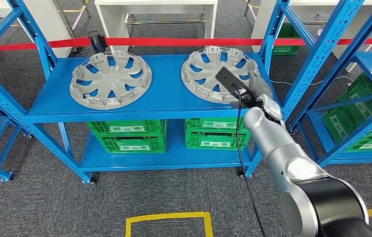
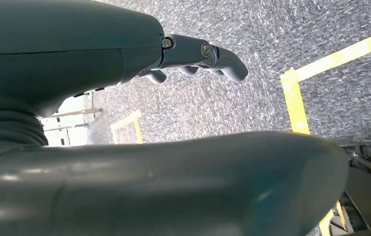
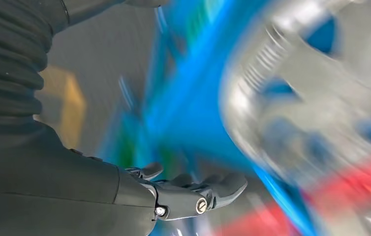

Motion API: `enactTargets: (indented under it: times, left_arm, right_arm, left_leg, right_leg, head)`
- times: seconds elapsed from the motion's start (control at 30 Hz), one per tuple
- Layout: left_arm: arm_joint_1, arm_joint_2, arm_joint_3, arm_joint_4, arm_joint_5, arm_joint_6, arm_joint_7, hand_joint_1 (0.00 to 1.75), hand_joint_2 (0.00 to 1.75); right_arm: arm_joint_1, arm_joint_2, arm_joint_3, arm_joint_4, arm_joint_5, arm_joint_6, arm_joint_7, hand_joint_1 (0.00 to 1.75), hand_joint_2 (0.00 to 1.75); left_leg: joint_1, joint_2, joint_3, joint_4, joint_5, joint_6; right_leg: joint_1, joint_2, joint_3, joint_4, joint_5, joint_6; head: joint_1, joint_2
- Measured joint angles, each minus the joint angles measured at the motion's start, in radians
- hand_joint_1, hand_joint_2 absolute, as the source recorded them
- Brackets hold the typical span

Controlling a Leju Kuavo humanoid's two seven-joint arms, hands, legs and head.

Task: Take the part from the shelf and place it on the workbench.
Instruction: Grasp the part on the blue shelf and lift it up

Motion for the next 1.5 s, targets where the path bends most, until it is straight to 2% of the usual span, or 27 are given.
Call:
enactTargets:
  times: [0.1,0.17,0.3,0.47,0.53,0.6,0.67,0.8,0.93,1.03,1.1,1.3,1.5]
  left_arm:
    - [0.001,0.003,0.000,0.000,-0.007,-0.003,0.008,0.00,0.00]
    - [0.003,0.006,0.000,0.000,-0.010,-0.005,0.009,0.00,0.00]
    - [0.003,0.009,0.005,0.000,-0.010,-0.004,0.008,0.00,0.00]
    - [0.007,0.009,0.014,0.000,-0.006,0.003,0.008,0.00,0.00]
    - [0.007,0.009,0.016,0.000,-0.006,0.004,0.008,0.00,0.00]
    - [0.008,0.009,0.016,0.000,-0.006,0.004,0.009,0.00,0.00]
    - [0.009,0.009,0.016,0.000,-0.008,0.004,0.011,0.00,0.00]
    - [0.009,0.009,0.016,0.000,-0.018,0.000,0.014,0.00,0.00]
    - [0.009,0.009,0.016,0.000,-0.019,-0.001,0.013,0.00,0.00]
    - [0.009,0.008,0.016,0.000,-0.020,-0.003,0.010,0.00,0.00]
    - [0.009,0.006,0.016,-0.001,-0.021,-0.005,0.008,0.00,0.00]
    - [0.008,-0.001,0.017,-0.003,-0.021,-0.010,0.006,0.00,0.00]
    - [0.008,-0.005,0.022,-0.004,-0.029,-0.011,0.015,0.00,0.00]
  right_arm:
    - [0.000,0.000,-0.157,0.001,-0.182,0.066,0.196,0.00,1.75]
    - [0.000,-0.001,-0.240,0.002,-0.227,0.088,0.265,0.00,1.75]
    - [-0.001,-0.002,-0.336,0.002,-0.238,0.097,0.305,0.00,1.75]
    - [-0.005,-0.002,-0.374,0.002,-0.204,0.085,0.312,0.00,1.75]
    - [-0.008,-0.002,-0.376,0.002,-0.183,0.080,0.311,0.00,0.87]
    - [-0.011,-0.002,-0.376,0.002,-0.158,0.080,0.314,0.00,0.87]
    - [-0.014,-0.002,-0.372,0.002,-0.112,0.093,0.331,0.00,1.75]
    - [-0.019,-0.008,-0.327,0.002,0.051,0.140,0.354,0.00,1.75]
    - [-0.022,-0.011,-0.294,0.002,0.133,0.154,0.355,0.00,1.75]
    - [-0.045,-0.020,-0.110,0.003,0.357,0.212,0.347,0.00,1.75]
    - [-0.060,-0.023,0.007,0.004,0.435,0.247,0.338,0.00,1.75]
    - [-0.066,-0.023,0.120,0.005,0.465,0.278,0.275,0.00,1.75]
    - [-0.065,-0.023,0.157,0.008,0.466,0.275,0.247,0.00,1.75]
  left_leg:
    - [0.000,0.000,0.000,0.000,0.000,0.000]
    - [-0.001,0.001,0.000,0.000,0.000,0.000]
    - [-0.001,0.002,0.000,0.000,0.000,0.000]
    - [0.000,0.002,0.000,0.000,0.000,0.000]
    - [0.000,0.002,0.000,0.000,0.000,0.000]
    - [0.000,0.002,0.000,0.000,0.000,0.000]
    - [0.000,0.002,0.000,0.000,0.000,0.000]
    - [-0.001,0.002,0.000,0.000,0.000,0.000]
    - [-0.001,0.002,-0.001,0.000,0.000,0.000]
    - [-0.001,0.002,0.000,0.000,0.000,0.000]
    - [-0.001,0.002,0.000,0.000,0.000,0.000]
    - [0.000,0.002,0.000,0.000,0.000,0.000]
    - [-0.001,0.002,0.000,0.000,0.000,0.000]
  right_leg:
    - [0.000,0.000,0.000,0.000,0.000,0.000]
    - [-0.001,0.000,-0.001,0.000,0.000,0.000]
    - [-0.001,0.001,-0.001,0.000,0.000,0.000]
    - [-0.001,0.001,-0.001,0.001,0.000,0.000]
    - [-0.001,0.001,-0.001,0.001,0.000,0.000]
    - [0.000,0.001,-0.001,0.001,0.000,0.000]
    - [0.000,0.001,-0.001,0.001,0.000,0.000]
    - [-0.001,0.001,-0.001,0.001,0.000,0.000]
    - [-0.001,0.001,-0.001,0.001,0.000,0.000]
    - [-0.001,0.001,-0.001,0.001,0.000,0.000]
    - [0.000,0.001,-0.001,0.001,0.000,0.000]
    - [0.000,0.001,-0.001,0.001,0.000,0.000]
    - [-0.001,0.001,-0.001,0.001,0.000,0.000]
  head:
    - [0.000,0.000]
    - [0.000,0.000]
    - [0.000,0.000]
    - [0.000,0.000]
    - [0.000,0.000]
    - [0.000,0.000]
    - [0.000,0.000]
    - [0.000,0.000]
    - [0.000,0.000]
    - [0.000,0.000]
    - [0.000,0.000]
    - [0.000,0.000]
    - [0.000,0.000]
